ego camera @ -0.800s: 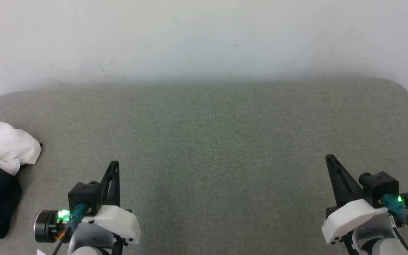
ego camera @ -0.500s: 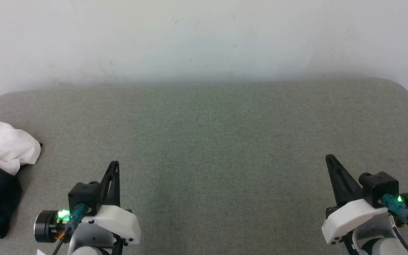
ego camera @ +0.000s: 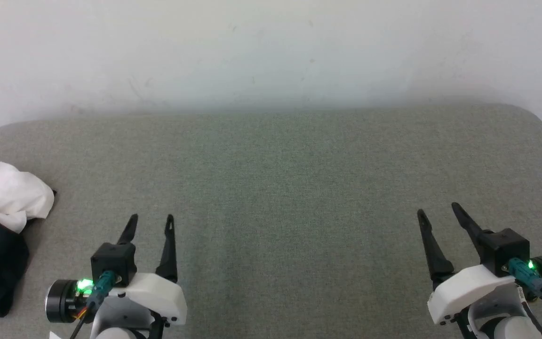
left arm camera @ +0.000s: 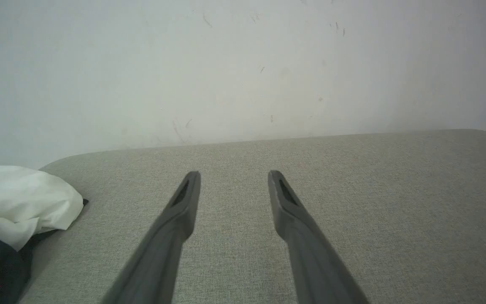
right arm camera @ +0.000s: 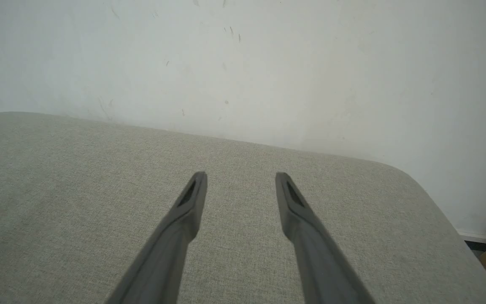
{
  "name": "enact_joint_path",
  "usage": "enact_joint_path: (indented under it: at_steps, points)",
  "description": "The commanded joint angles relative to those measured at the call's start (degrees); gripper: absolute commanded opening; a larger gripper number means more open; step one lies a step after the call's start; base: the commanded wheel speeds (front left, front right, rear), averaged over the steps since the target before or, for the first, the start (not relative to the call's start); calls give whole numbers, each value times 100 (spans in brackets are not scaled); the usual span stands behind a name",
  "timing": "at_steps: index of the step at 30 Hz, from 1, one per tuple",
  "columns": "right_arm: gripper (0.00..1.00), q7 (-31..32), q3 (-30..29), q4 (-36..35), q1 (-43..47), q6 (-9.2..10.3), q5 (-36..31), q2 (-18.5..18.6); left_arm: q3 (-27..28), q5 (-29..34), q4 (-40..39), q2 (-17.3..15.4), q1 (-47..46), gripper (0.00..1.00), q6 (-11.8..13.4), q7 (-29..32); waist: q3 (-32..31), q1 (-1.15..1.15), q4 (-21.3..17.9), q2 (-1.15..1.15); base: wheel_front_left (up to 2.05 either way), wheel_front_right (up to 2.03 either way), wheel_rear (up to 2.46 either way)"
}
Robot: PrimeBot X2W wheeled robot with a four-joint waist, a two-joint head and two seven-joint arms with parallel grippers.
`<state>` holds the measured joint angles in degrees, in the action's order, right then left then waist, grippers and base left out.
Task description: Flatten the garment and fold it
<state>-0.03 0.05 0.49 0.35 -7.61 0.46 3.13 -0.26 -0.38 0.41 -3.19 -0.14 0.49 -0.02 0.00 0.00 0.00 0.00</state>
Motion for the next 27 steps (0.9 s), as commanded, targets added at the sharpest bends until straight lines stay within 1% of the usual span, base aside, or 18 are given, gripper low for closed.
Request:
enact_joint_path:
  at_steps: [1,12,20,27]
  points:
    - [100,-6,1,1,-2,0,7,0,-6,-3,2,0,-1,100,6,-9,0,0,0,0,0,0,0]
    - [100,-113,-5,37,-26,1,61,-2,-81,-49,61,-5,-19,100,99,-139,-13,0,108,0,0,0,0]
    - [100,-183,36,86,-43,2,92,-4,-108,-83,78,-34,1,100,186,-233,-35,0,348,0,0,0,0]
    - [100,-251,83,107,-61,3,111,-5,-131,-117,74,-71,29,100,263,-297,-50,0,643,0,0,0,0]
